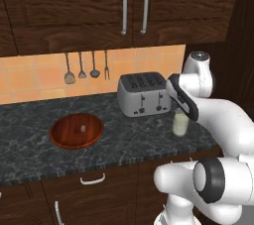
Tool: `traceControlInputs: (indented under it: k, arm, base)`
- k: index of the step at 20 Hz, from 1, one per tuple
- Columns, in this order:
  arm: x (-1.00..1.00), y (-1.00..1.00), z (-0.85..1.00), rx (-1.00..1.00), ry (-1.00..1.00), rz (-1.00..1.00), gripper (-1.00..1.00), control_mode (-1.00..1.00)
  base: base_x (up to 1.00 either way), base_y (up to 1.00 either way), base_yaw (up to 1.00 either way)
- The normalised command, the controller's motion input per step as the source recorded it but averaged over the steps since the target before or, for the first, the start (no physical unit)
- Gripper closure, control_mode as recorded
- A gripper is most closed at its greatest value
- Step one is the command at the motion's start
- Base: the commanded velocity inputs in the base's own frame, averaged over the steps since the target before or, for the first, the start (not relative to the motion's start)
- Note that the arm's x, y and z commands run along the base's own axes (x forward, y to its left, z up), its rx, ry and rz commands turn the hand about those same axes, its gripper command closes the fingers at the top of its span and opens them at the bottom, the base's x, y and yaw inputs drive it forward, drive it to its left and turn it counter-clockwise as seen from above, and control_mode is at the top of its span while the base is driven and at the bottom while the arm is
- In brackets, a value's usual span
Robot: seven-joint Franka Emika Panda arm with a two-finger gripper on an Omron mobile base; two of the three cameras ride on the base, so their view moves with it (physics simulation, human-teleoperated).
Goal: Grab a lemon wedge from the fridge and one ice cube from the ice bowl, and put them in the glass of lemonade.
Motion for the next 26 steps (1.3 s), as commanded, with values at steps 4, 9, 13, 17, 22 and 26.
traceControlInputs:
  k: [4,9,13,17,22,26]
  arm:
    - [0.11,-0.12,-0.50,0.00,0.03,0.00,1.00,-1.00]
    - [0.27,-0.02,-0.13,0.00,0.00,0.00,1.00,-1.00]
    - [0.13,0.00,-0.12,0.00,0.00,0.00,1.00,-1.00]
    - [0.00,-0.07,-0.23,0.00,0.00,0.00,1.00,-1.00]
    - [0.06,-0.07,0.00,0.00,0.00,0.00,1.00,-1.00]
    - [0.14,-0.02,0.00,0.00,0.00,0.00,1.00,-1.00]
  base:
    - [0.00,0.00,0.00]
    - [0.00,0.00,0.00]
    - [0.00,0.00,0.00]
    - [0.00,0.00,0.00]
    - [0.00,0.00,0.00]
    - [0.00,0.00,0.00]
